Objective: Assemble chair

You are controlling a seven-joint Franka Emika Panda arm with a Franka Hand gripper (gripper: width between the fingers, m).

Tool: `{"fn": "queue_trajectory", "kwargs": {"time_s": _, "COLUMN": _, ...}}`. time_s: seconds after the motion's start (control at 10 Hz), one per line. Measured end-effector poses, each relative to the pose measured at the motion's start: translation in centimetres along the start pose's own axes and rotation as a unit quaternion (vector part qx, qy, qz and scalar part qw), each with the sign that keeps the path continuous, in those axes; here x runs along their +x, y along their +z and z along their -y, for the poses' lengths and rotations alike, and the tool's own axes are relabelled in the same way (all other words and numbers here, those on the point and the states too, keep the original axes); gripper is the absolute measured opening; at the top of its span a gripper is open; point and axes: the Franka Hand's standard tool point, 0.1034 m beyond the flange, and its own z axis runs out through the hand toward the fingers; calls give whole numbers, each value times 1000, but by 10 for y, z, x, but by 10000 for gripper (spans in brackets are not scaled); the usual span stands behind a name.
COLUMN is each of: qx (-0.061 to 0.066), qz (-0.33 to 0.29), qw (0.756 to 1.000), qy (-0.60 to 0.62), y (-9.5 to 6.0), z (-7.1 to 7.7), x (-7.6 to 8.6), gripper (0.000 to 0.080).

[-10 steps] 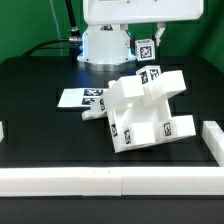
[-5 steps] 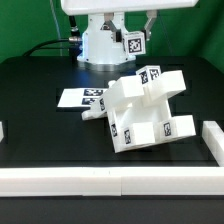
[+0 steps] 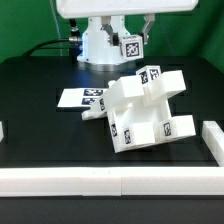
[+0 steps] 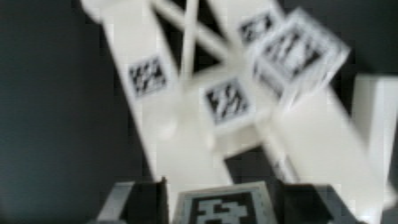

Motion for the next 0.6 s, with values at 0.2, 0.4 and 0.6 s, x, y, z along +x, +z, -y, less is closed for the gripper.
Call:
{"fn": "queue_trajectory", "kwargs": {"time_s": 0.2, "qx": 3, "qz": -2, "qw": 1000, "qy": 4, "y": -2, "z": -2, "x": 9, "gripper": 289}}
{"fn": "queue_trajectory", "kwargs": {"time_s": 0.4, "qx": 3, "qz": 0, "qw": 1000, "qy": 4, "y": -1, "z": -2, "x": 8, "gripper": 289}}
{"fn": "queue_trajectory", "kwargs": {"time_s": 0.6, "qx": -2, "qz": -7, "qw": 1000, "qy": -1, "y": 6, "z": 0, "x": 11, "gripper": 289}}
